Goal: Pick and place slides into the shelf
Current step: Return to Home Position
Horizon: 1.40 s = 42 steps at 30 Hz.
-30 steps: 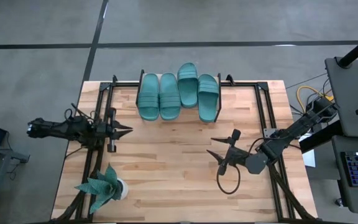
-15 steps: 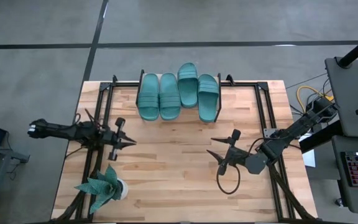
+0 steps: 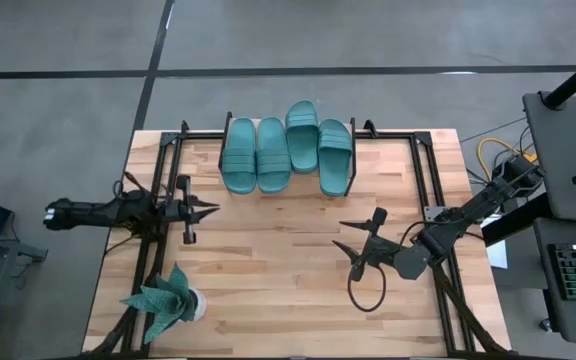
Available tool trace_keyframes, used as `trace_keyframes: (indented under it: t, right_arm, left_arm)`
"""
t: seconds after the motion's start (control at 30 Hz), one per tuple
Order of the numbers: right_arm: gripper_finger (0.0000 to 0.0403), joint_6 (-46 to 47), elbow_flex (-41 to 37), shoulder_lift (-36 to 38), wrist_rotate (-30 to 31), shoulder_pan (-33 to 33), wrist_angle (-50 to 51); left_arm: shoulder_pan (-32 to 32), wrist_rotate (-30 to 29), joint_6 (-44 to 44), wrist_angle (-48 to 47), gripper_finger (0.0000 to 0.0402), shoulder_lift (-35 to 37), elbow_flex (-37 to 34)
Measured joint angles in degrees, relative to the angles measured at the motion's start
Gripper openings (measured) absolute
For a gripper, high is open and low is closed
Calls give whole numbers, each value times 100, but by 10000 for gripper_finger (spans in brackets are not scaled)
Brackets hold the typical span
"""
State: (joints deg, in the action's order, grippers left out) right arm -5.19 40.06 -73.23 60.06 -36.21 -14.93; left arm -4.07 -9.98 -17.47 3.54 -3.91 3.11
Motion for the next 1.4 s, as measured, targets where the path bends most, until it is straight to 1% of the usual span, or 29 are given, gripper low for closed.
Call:
trace_keyframes:
  t: [0.1,0.13,0.23,0.33,0.37,0.43,0.63,0.7,0.77,0.83,0.9,0.97,1.0,1.03,1.07,1.1,1.13,1.27,1.4]
  right_arm:
    - [228,-1,-1,-2,0,0,9]
    - [228,-25,-1,-2,-1,0,6]
    - [228,-87,-1,-2,1,0,10]
    - [228,-85,-3,-2,0,0,10]
    - [228,-85,-3,-2,-1,0,10]
    - [228,-67,-4,-2,-1,0,10]
    - [227,657,-306,-7,-5,179,49]
    - [221,847,-431,-4,-118,277,10]
    - [207,901,-554,-7,-477,369,-273]
    - [183,633,-689,-5,-1247,473,-922]
    - [149,186,-885,0,-2412,628,-1577]
    - [107,-169,-1114,-24,-3659,897,-2184]
    - [84,-311,-1233,-51,-4206,1081,-2529]
    - [61,-366,-1341,-81,-4585,1297,-2871]
    - [39,-367,-1427,-103,-4810,1534,-3108]
    - [23,-345,-1483,-124,-4905,1782,-3233]
    - [18,-283,-1519,-129,-4939,2028,-3238]
    - [11,-271,-1737,96,-5030,2871,-2967]
    - [9,-539,-2123,768,-5147,3326,-2706]
  left_arm:
    - [142,508,210,-225,8,92,20]
    - [151,522,270,-311,4,121,-1]
    - [157,516,370,-525,2,230,-119]
    - [157,493,471,-509,1,214,-132]
    - [157,441,423,-550,1,208,-121]
    - [161,129,386,-605,0,235,-89]
    - [161,85,436,-618,0,188,-85]
    - [161,86,510,-627,0,167,-85]
    - [161,84,511,-626,0,169,-87]
    - [161,82,511,-633,0,169,-87]
    - [161,77,509,-634,0,204,-88]
    - [161,66,509,-637,0,223,-90]
    - [161,66,509,-637,0,230,-90]
    - [161,64,509,-637,0,230,-90]
    - [161,63,509,-637,0,223,-90]
    - [161,63,509,-637,0,217,-90]
    - [161,63,510,-637,0,218,-91]
    - [161,61,509,-644,0,226,-94]
    - [161,44,468,-631,0,229,-96]
